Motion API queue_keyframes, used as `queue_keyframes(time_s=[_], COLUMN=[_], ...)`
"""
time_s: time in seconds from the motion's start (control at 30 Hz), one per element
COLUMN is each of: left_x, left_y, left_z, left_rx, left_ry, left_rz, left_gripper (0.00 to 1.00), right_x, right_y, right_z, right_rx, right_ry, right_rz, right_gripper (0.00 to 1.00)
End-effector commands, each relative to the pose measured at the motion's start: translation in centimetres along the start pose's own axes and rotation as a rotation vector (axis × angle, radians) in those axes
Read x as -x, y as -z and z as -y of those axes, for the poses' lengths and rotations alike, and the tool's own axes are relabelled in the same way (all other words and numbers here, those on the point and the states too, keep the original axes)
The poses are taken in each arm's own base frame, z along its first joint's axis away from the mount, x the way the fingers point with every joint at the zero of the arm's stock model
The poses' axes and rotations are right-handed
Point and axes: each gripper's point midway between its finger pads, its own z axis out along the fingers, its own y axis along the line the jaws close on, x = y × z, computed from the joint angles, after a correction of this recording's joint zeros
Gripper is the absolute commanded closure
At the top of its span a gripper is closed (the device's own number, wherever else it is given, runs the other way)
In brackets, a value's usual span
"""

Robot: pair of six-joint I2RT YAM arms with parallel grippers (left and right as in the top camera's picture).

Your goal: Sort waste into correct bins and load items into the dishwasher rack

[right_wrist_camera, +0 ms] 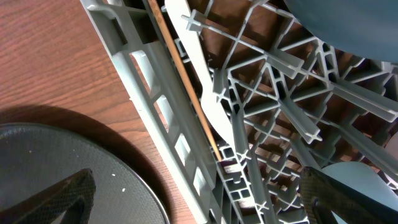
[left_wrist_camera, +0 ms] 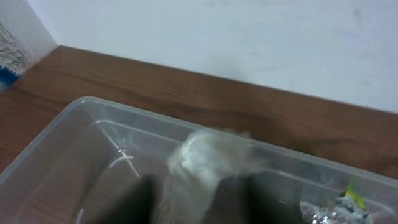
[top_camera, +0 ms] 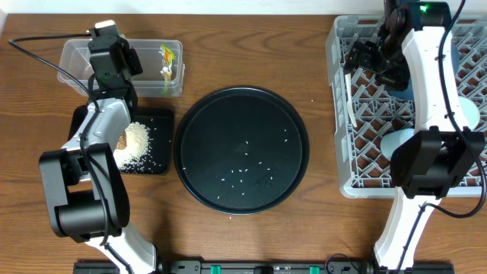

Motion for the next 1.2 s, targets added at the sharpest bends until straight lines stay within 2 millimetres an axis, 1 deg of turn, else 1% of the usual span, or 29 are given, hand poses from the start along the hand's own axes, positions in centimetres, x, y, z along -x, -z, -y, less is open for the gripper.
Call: queue_keyframes(time_s=[0.0,0.03,0.2,0.27,0.37,0.4,0.63,0.67,0.77,0.87,0.93,1.03,1.13,1.17], left_x=[0.4,0.4,0.5,1.0,2.4,2.8,5.5,5.8,5.7,4.5,3.1,-0.1,-3.4,-4.1], left_y=[0.0,0.0,0.5,1.2,3.1,3.8,10.9,12.3,15.8,20.1,22.8,26.7,30.3,31.4], left_z=[-0.1,-0.1,-0.1,-0.2,-0.4,-0.5,-1.6,-1.8,-2.1,-1.5,-1.2,-1.3,-2.1,-2.3], left_rx=[-0.005,-0.005,-0.005,-0.005,-0.005,-0.005,0.000,0.001,-0.006,-0.070,-0.104,-0.104,-0.059,-0.051], left_ry=[-0.001,-0.001,0.012,0.034,0.111,0.137,0.268,0.302,0.356,0.352,0.364,0.413,0.452,0.448], left_rz=[0.013,0.012,-0.001,0.000,0.001,-0.003,-0.029,-0.033,-0.070,-0.152,-0.224,-0.359,-0.479,-0.504], left_gripper=[0.00,0.02,0.02,0.02,0.02,0.02,0.02,0.02,0.02,0.02,0.02,0.02,0.02,0.02], right_x=[0.1,0.1,0.1,0.1,0.1,0.1,0.1,0.1,0.1,0.1,0.1,0.1,0.1,0.1], right_y=[1.2,1.2,1.2,1.2,1.2,1.2,1.2,1.2,1.2,1.2,1.2,1.2,1.2,1.2], right_z=[-0.8,-0.8,-0.8,-0.8,-0.8,-0.8,-0.8,-0.8,-0.8,-0.8,-0.8,-0.8,-0.8,-0.8], right_rx=[0.015,0.015,0.015,0.015,0.015,0.015,0.015,0.015,0.015,0.015,0.015,0.015,0.015,0.015], right_ry=[0.028,0.028,0.028,0.028,0.028,0.028,0.028,0.028,0.028,0.028,0.028,0.028,0.028,0.028], right_rz=[0.031,0.031,0.031,0.031,0.031,0.031,0.031,0.031,0.031,0.031,0.031,0.031,0.031,0.031], right_gripper=[0.01,0.01,0.01,0.01,0.01,0.01,0.01,0.01,0.01,0.01,0.01,0.01,0.01,0.01])
